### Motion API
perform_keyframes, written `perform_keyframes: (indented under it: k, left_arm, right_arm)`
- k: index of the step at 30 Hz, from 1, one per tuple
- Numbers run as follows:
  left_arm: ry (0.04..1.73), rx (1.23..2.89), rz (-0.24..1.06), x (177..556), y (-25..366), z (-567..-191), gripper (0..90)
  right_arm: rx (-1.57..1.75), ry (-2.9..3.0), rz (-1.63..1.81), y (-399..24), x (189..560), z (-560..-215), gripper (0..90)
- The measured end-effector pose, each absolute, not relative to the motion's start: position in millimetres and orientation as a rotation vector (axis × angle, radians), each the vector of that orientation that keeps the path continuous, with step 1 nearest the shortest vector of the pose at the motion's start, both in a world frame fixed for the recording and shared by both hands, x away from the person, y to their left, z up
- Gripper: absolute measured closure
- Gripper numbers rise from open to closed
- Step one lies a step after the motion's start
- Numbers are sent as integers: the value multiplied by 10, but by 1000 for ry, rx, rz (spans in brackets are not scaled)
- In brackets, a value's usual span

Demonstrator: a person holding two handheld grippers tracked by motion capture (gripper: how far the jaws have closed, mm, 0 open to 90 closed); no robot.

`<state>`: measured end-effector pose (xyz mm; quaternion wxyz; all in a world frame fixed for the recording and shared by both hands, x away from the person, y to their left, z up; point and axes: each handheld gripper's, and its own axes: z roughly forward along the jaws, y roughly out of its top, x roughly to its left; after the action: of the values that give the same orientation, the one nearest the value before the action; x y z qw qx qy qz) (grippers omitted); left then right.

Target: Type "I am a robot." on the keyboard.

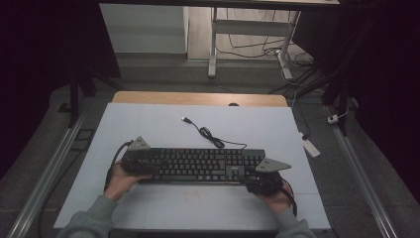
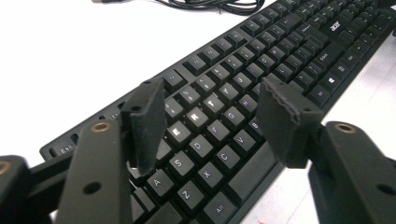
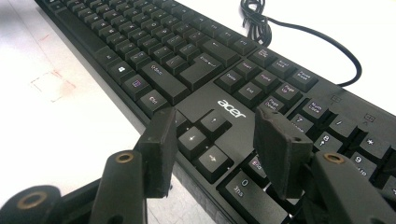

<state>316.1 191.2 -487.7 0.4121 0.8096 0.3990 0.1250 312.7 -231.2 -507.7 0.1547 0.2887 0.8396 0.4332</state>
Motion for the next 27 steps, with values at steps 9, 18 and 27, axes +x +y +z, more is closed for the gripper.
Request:
perform_keyframes:
  k: [9, 18, 27]
  left_arm:
    - [995, 2040, 348, 3272, 1862, -4880, 677]
    - [1008, 2108, 338, 3375, 1814, -5003, 886]
    - [1008, 2156, 306, 3437, 1729, -5112, 887]
  right_arm:
    - [822, 2406, 1244, -2306, 3130, -5077, 495]
    - [822, 2407, 1233, -2310, 3131, -5079, 496]
    - [826, 2412, 1222, -2305, 3134, -5087, 495]
